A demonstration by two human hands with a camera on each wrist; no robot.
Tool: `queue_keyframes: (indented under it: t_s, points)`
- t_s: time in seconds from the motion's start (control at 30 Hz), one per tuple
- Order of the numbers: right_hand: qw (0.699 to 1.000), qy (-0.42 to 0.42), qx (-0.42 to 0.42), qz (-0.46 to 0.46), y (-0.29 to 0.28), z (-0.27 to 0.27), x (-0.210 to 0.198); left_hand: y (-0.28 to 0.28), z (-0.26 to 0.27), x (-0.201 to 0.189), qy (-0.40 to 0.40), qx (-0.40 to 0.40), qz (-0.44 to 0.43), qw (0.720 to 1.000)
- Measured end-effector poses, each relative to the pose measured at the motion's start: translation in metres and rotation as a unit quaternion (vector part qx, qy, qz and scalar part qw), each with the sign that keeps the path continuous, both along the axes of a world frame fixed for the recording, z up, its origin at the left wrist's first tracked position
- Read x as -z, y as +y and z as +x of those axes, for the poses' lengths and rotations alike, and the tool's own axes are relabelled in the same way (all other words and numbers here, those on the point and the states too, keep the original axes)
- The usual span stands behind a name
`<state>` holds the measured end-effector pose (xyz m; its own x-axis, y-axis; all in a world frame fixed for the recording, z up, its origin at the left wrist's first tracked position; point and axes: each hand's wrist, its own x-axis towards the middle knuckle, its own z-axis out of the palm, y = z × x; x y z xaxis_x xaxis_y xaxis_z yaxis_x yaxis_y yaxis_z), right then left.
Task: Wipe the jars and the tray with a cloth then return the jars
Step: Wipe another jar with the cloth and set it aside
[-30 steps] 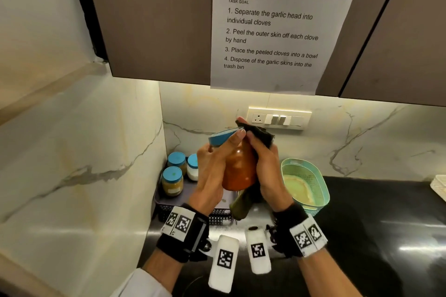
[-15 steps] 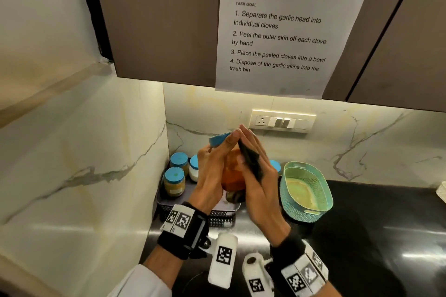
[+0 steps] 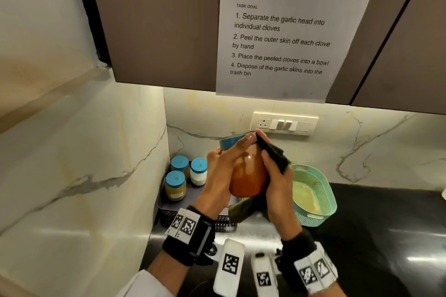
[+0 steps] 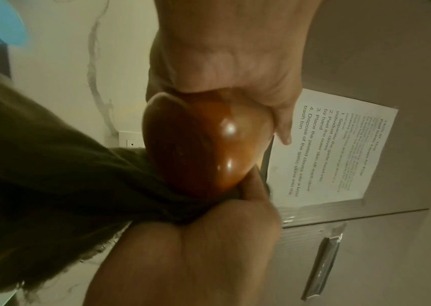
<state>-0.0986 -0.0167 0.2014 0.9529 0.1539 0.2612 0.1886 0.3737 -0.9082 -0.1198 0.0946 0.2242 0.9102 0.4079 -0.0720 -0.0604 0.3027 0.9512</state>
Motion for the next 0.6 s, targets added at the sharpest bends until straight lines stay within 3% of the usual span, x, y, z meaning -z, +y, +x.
queue_keyframes:
  t_s: [0.07, 0.13, 0.27, 0.47, 0.6]
  points:
    - [0.993, -0.106, -0.013, -0.041, 0.003, -0.011, 0.01, 0.007, 0.005, 0.004, -0.005, -0.022, 0.012, 1.0]
    - [0.987, -0.141, -0.026, -0.073, 0.005, -0.012, 0.011, 0.012, 0.008, 0.008, -0.011, -0.031, 0.03, 0.999]
    - [0.999, 0.028, -0.036, -0.029, 0.007, 0.012, -0.011, 0.004, 0.006, 0.014, -0.024, -0.013, 0.054, 0.998]
    - [0.988, -0.112, -0.048, -0.095, 0.016, -0.016, 0.015, 0.019, 0.013, 0.015, -0.025, -0.036, 0.062, 0.997]
    - [0.996, -0.011, -0.018, -0.087, 0.016, 0.01, -0.005, 0.012, 0.009, 0.021, -0.017, -0.021, 0.053, 0.998]
